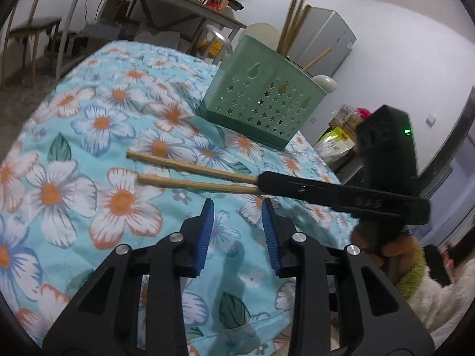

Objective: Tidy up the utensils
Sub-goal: 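Grasp one chopstick with the left tool while the right tool grasps the other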

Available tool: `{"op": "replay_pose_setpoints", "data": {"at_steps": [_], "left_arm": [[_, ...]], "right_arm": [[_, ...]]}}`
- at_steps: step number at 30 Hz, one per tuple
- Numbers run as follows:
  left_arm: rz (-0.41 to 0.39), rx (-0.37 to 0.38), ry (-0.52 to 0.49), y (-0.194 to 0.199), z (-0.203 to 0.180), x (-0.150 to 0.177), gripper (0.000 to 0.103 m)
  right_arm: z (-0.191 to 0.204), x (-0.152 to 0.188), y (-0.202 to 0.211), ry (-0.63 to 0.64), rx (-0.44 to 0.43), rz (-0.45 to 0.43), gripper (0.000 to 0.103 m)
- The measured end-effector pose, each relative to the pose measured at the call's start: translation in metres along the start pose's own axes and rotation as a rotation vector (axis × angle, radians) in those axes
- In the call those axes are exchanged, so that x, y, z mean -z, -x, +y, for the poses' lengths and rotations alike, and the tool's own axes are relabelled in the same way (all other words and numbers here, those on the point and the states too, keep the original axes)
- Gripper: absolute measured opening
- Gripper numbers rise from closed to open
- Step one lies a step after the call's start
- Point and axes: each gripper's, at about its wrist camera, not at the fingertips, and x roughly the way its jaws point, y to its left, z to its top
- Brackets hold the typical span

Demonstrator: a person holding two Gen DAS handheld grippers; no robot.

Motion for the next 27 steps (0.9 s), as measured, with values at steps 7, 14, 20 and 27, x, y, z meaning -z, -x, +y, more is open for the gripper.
{"op": "replay_pose_setpoints", "data": {"at_steps": [7, 14, 20, 27], "left_arm": [[0.017, 0.021, 0.046, 0.003, 0.012, 0.002, 0.029], [0.049, 0.119, 0.171, 0.002, 0.029, 0.002, 0.029], [0.065, 0.177, 0.308, -0.003, 0.04, 0.004, 0.031], [0.07, 0.159, 0.487, -0.009, 0.051, 0.006, 0.032]], "right_arm": [[0.009, -0.002, -0.012, 0.099, 0.014, 0.098, 0.034], [0.004, -0.009, -0.019, 0.157, 0.051, 0.176, 0.036], [-0.003, 0.003, -0.012, 0.068, -0.06, 0.192, 0.036], [-0.004, 0.02, 0.0, 0.038, -0.088, 0.156, 0.036]]}}
